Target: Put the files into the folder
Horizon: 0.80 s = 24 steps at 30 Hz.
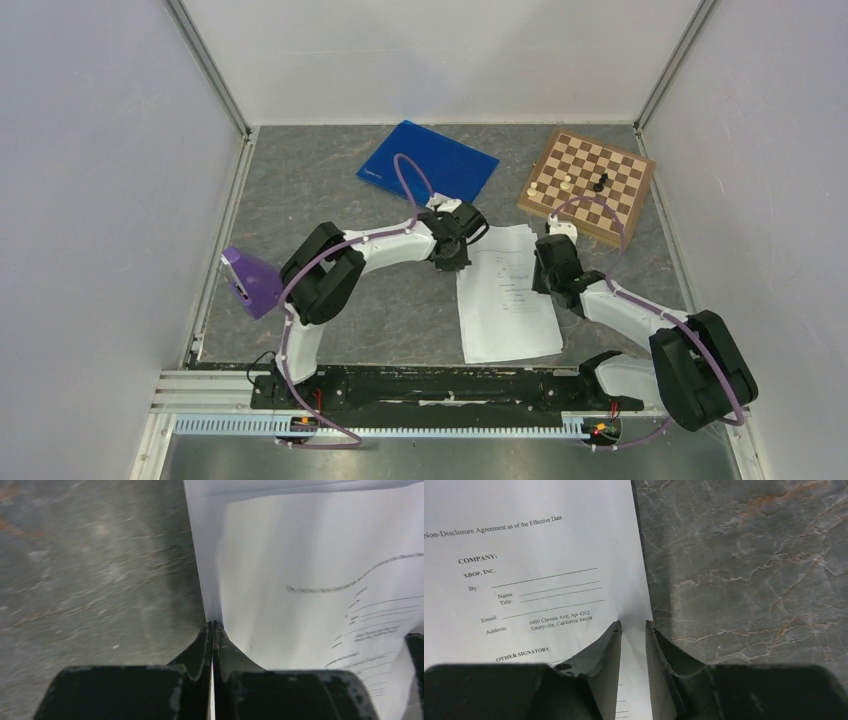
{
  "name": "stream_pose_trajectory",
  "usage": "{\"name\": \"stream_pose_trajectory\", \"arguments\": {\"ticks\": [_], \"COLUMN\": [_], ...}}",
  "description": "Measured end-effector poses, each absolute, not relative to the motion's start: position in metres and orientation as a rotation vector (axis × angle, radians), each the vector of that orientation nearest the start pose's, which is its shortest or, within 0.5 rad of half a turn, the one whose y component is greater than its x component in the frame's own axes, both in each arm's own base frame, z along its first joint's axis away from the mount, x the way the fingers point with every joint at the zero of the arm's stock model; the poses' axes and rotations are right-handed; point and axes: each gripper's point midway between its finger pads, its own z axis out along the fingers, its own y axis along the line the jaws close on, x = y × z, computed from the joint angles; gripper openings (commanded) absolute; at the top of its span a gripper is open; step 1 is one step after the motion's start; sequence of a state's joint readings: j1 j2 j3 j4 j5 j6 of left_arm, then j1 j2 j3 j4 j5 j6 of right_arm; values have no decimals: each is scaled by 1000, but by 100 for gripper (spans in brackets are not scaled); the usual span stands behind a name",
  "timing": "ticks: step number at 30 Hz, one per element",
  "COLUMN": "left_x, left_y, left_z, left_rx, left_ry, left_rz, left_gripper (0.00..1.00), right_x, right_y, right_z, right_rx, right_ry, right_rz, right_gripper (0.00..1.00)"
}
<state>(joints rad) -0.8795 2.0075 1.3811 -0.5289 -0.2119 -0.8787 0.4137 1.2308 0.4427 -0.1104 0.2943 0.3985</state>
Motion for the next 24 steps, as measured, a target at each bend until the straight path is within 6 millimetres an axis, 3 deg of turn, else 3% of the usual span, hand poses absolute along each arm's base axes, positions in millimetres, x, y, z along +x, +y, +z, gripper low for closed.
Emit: {"name": "stream_pose_trajectory", "arguments": {"ticks": [6,10,18,24], "left_x": [290,285,285,286], "left_y": [-385,-402,-402,-397], "left_z": [17,17,17,18], "left_rx": [-30,-32,-38,-21], "left_ry": [2711,2715,2706,2694], "left_rz": [-377,-437,-434,-397], "left_gripper": [2,2,3,12], "right_x": [263,262,256,253], "right_y": [57,47,34,30], "right_z": [14,14,14,15], "right_rx": [186,227,254,260], "right_ry": [2420,2418,2423,2428], "right_rz": [-34,-52,-109,-136], "right_gripper": [27,27,27,28]}}
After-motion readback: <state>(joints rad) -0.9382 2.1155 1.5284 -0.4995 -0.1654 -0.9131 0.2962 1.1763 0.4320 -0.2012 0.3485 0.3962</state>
